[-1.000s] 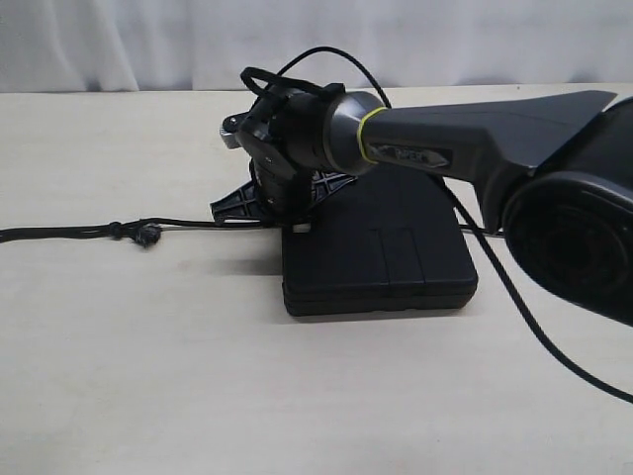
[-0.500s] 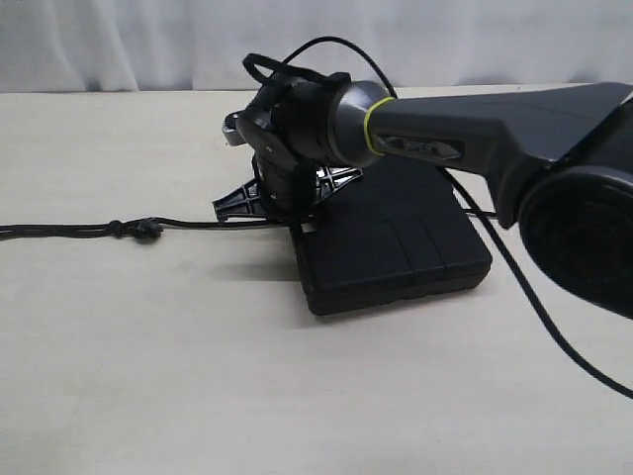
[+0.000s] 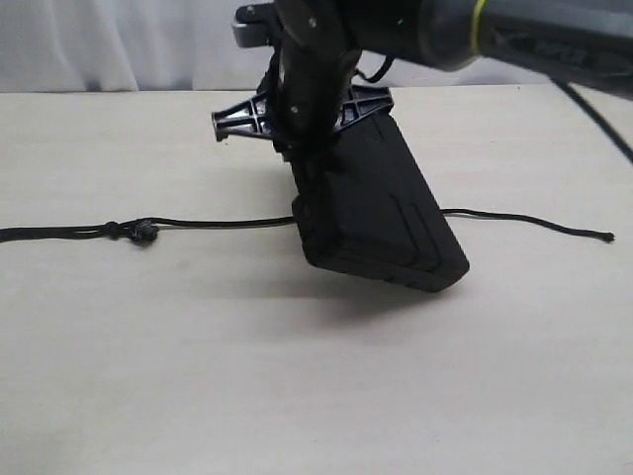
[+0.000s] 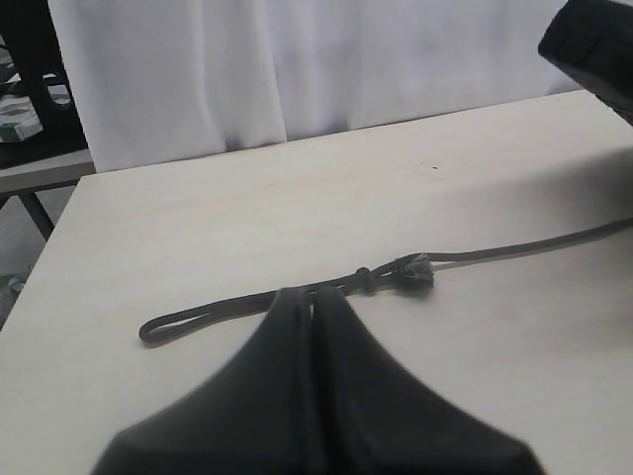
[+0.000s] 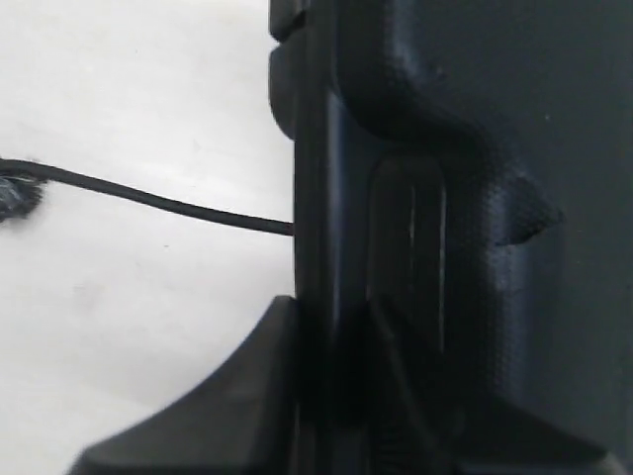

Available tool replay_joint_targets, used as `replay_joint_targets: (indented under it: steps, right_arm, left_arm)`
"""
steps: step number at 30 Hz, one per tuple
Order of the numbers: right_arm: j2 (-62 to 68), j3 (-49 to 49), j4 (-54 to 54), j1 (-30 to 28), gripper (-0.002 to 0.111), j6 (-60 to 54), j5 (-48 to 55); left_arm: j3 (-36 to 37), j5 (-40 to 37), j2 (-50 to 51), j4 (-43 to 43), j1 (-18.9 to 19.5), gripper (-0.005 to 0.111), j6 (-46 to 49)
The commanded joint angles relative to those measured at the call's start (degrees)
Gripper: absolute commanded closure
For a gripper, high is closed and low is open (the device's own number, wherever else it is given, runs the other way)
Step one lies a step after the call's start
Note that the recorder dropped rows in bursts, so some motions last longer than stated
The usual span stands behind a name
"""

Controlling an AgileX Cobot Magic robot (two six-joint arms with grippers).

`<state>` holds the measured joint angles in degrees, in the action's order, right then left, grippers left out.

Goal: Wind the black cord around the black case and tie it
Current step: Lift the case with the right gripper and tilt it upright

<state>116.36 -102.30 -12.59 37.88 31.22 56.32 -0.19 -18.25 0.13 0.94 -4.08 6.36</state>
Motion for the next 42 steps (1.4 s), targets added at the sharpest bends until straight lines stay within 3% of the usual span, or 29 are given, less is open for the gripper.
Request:
replay_joint_targets:
  steps: [1, 8, 24, 31, 42]
  right_arm:
    - [-4.7, -0.3, 7.4, -4.7, 0.104, -5.8, 0.8]
    - [-6.8, 0.1, 22.2, -13.1, 0.104, -13.8, 3.9]
    - [-7.2, 13.6, 75.2, -31.6, 0.104, -51.4, 1.4]
    - [-7.2, 17.4, 74.2, -37.4, 0.104, -55.1, 1.4]
    - [-7.2, 17.3, 63.4, -38.0, 0.102, -56.1, 0.1]
  left_arm:
    - [0.2, 0.6, -0.1, -0.1, 0.0, 0.107, -0.2]
    - [0.2, 0.6, -0.1, -0.1, 0.0, 0.107, -0.2]
    - [0.2, 0.6, -0.1, -0.1, 0.0, 0.107, -0.2]
    - [0.2, 0.6, -0.1, -0.1, 0.0, 0.107, -0.2]
    - [0.2, 0.6, -0.1, -0.1, 0.0, 0.107, -0.2]
